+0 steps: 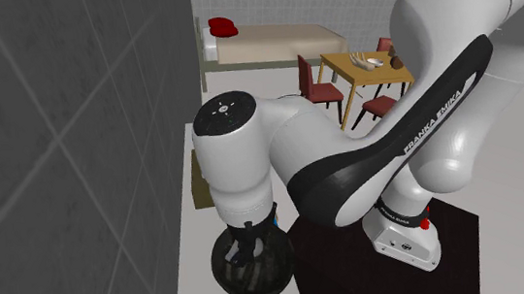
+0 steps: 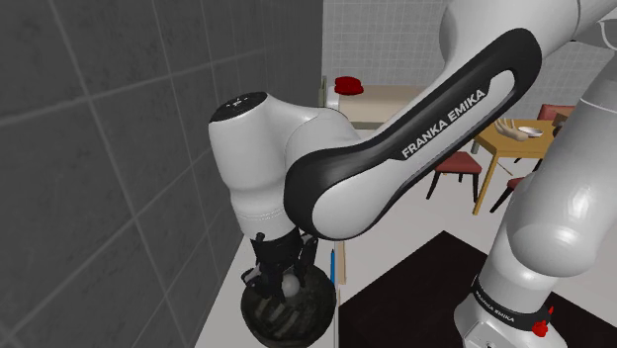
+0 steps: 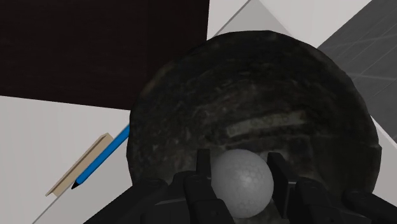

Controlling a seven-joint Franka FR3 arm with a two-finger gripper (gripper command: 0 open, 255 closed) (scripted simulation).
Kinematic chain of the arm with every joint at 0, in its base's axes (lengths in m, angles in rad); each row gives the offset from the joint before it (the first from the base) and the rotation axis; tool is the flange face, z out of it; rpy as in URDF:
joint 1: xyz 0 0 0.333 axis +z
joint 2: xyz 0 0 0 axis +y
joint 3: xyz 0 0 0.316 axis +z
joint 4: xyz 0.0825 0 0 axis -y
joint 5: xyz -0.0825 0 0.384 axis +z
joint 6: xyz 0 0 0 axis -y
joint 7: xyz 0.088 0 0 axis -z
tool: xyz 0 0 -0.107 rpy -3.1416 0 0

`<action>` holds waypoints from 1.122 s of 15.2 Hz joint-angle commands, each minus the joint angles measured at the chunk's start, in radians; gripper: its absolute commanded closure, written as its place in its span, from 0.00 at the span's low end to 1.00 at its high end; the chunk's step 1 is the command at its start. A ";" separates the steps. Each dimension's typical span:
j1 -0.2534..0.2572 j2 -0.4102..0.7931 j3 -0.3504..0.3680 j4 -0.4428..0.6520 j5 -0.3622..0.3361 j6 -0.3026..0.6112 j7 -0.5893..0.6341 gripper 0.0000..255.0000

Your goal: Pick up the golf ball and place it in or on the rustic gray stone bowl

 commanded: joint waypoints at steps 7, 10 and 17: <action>0.002 -0.016 -0.004 0.023 0.011 -0.035 -0.009 0.00; 0.005 -0.050 -0.015 0.095 0.032 -0.132 -0.027 0.00; 0.005 -0.050 -0.015 0.095 0.032 -0.132 -0.027 0.00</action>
